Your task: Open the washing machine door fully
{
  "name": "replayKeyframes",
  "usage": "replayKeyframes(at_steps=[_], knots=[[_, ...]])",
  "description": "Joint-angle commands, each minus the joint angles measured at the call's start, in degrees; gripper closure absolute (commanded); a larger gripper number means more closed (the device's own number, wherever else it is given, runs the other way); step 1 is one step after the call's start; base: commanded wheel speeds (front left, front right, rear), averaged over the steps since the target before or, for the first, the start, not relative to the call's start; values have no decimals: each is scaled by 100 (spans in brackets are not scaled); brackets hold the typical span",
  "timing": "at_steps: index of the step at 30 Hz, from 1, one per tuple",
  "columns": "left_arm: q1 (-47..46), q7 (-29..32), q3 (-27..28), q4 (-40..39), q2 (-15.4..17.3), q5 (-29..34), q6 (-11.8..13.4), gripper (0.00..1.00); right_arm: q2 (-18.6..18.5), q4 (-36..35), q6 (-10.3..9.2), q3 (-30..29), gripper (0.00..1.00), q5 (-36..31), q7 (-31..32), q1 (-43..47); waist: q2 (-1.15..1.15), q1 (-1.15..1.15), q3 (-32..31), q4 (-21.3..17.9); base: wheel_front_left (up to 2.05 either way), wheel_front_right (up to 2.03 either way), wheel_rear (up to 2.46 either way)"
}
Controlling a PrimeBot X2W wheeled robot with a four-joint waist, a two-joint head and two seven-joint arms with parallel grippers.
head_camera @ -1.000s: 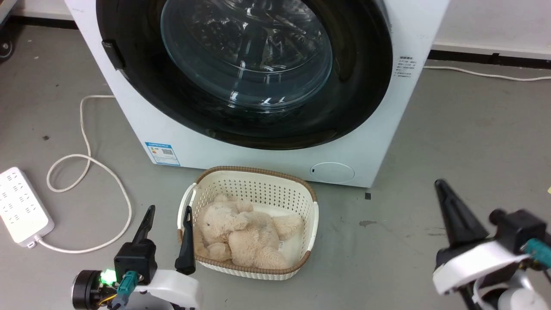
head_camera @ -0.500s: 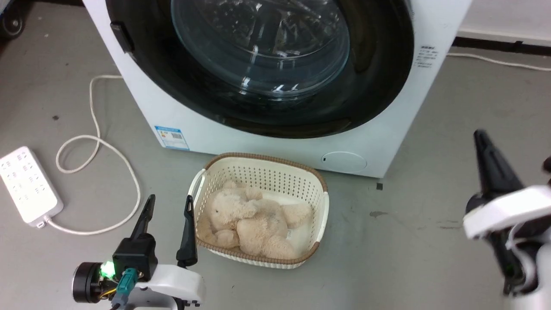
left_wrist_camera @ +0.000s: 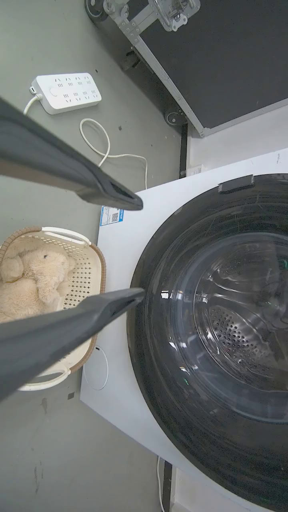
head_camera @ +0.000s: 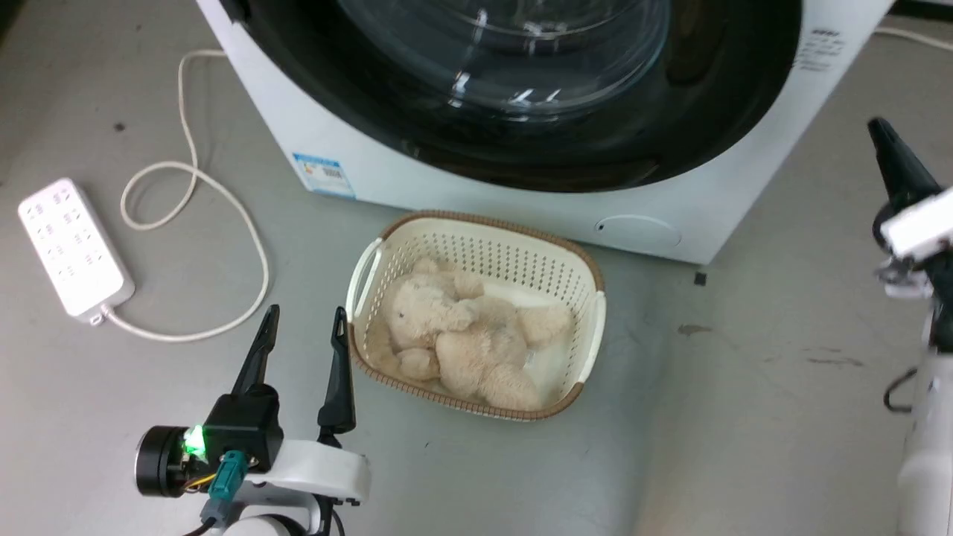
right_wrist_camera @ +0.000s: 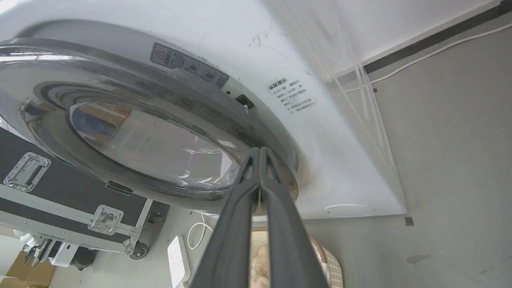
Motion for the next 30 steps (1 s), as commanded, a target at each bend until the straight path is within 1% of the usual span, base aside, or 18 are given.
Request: replayKeyframes(at_steps=[1, 4, 5, 6, 12, 17, 18, 24, 25, 27, 29, 30], knots=[[-139, -63, -48, -32, 3, -36, 42, 0, 25, 282, -2, -180, 100, 98, 283, -428, 0, -1, 127, 91, 0, 0, 0], [-179, -99, -97, -43, 4, -54, 67, 0, 26, 678, -2, -479, 100, 93, 652, -880, 0, -1, 218, 186, 0, 0, 0], [-179, -99, -97, -43, 4, -54, 67, 0, 26, 678, -2, -479, 100, 93, 652, -880, 0, -1, 218, 186, 0, 0, 0], [-192, -123, -125, -52, 4, -71, 90, 0, 27, 903, -2, -682, 100, 39, 857, -1194, 0, -1, 278, 242, 0, 0, 0], [-228, -195, -235, -41, 4, -123, 149, 0, 27, 1491, -2, -1388, 100, -246, 1370, -2103, 0, -1, 456, 411, 0, 0, 0], [-316, -255, -325, -52, 4, -183, 206, 0, 27, 1741, -3, -1982, 100, -578, 1701, -2802, 0, -1, 626, 553, 0, 0, 0], [-376, -291, -395, -67, 4, -221, 248, 0, 27, 1886, -3, -2345, 100, -816, 1986, -3159, 0, -1, 732, 636, 0, 0, 0], [-488, -362, -539, -92, 4, -292, 340, 0, 30, 2063, -3, -3018, 100, -1272, 2598, -3761, 0, -1, 919, 773, 0, 0, 0], [-488, -362, -539, -92, 4, -292, 340, 0, 30, 2063, -3, -3018, 100, -1272, 2598, -3761, 0, -1, 919, 773, 0, 0, 0], [-536, -398, -589, -93, 4, -317, 378, 0, 31, 2210, -3, -3328, 100, -1383, 2910, -4034, 0, -1, 993, 827, 0, 0, 0], [-567, -422, -616, -87, 4, -332, 402, 0, 32, 2307, -3, -3501, 100, -1442, 3122, -4168, 0, -1, 1026, 859, 0, 0, 0], [-567, -422, -616, -87, 4, -332, 402, 0, 32, 2307, -3, -3501, 100, -1442, 3122, -4168, 0, -1, 1026, 859, 0, 0, 0]])
